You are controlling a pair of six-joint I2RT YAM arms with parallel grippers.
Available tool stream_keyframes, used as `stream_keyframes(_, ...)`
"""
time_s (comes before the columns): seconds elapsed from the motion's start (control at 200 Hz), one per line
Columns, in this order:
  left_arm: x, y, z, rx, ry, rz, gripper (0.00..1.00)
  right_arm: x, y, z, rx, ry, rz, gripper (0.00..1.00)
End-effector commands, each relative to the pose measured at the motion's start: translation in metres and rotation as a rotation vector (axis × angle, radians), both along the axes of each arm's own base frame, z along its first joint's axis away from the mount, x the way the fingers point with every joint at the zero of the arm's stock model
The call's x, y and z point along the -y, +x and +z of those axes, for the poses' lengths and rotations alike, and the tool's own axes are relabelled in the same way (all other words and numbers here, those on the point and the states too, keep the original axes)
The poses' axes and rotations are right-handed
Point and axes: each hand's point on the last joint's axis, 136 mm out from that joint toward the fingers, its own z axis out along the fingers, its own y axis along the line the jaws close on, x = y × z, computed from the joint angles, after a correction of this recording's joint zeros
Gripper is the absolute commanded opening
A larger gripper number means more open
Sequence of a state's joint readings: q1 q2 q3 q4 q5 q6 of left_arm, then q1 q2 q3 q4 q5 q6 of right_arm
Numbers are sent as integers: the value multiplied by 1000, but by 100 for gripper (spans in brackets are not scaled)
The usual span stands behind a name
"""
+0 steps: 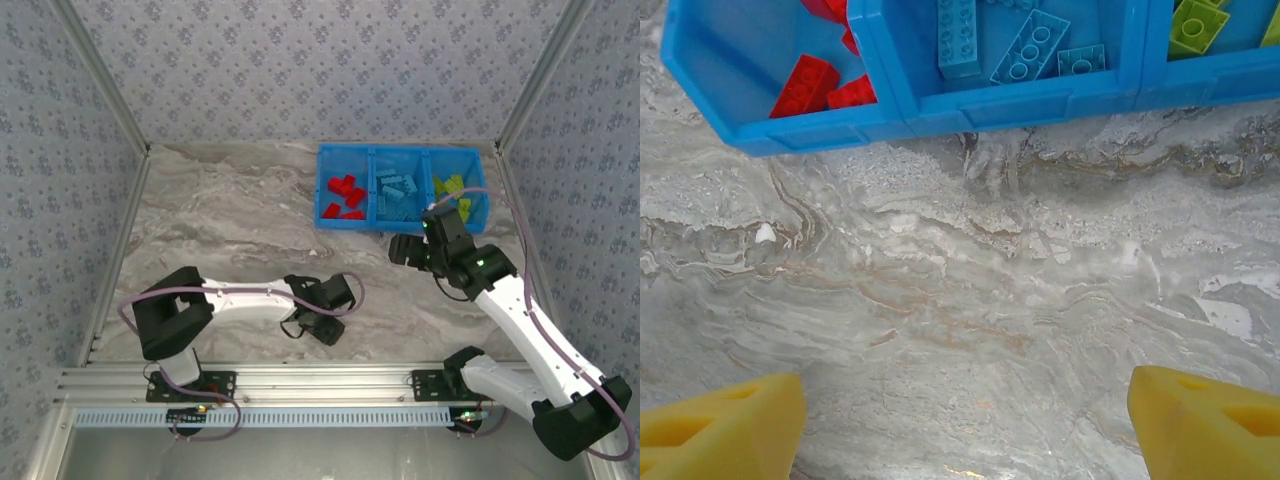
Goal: Sort the legos into containers by color
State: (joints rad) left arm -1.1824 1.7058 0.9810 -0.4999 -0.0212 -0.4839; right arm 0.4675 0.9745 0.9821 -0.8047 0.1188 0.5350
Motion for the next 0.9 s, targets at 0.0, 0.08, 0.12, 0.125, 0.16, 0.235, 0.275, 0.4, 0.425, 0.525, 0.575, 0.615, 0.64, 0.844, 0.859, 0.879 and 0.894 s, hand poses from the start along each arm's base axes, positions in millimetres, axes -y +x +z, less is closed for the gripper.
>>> stream_keyframes(0.0,11,-10,-6,-46,-30,-23,55,0,-4,0,-14,1,-6,86)
stream_keyframes(0.08,11,-9,-3,-38,-40,-23,47,-1,-8,0,-23,6,1,86)
stream_keyframes(0.12,12,-8,1,-28,-56,-22,45,-5,-11,-1,-30,16,18,86)
stream_keyframes(0.125,12,-8,1,-27,-57,-21,45,-5,-11,-1,-32,18,20,86)
stream_keyframes(0.16,13,-6,6,-13,-75,-19,44,-12,-15,-1,-37,36,53,86)
stream_keyframes(0.235,15,1,22,34,-116,-17,42,-28,-23,-3,-54,83,137,86)
stream_keyframes(0.275,16,7,33,68,-134,-18,41,-37,-28,-3,-67,114,184,86)
stream_keyframes(0.4,20,41,78,172,-213,-10,41,-59,-44,4,-78,191,301,86)
stream_keyframes(0.425,21,50,88,197,-234,-5,41,-63,-47,7,-74,206,319,86)
stream_keyframes(0.525,25,95,127,305,-300,9,41,-76,-58,20,-49,260,384,86)
stream_keyframes(0.575,30,120,145,355,-337,21,41,-83,-62,27,-32,292,416,86)
stream_keyframes(0.615,35,143,159,392,-370,35,40,-88,-64,31,-18,308,434,86)
stream_keyframes(0.64,39,158,167,418,-392,45,40,-89,-64,33,-7,310,438,86)
stream_keyframes(0.844,67,280,194,567,-445,143,39,-84,-64,32,6,263,397,86)
stream_keyframes(0.859,68,287,191,571,-440,148,40,-83,-65,31,6,261,394,86)
stream_keyframes(0.879,70,297,192,582,-442,156,40,-82,-65,30,4,258,387,86)
stream_keyframes(0.894,70,304,189,586,-437,162,40,-81,-66,29,3,256,384,86)
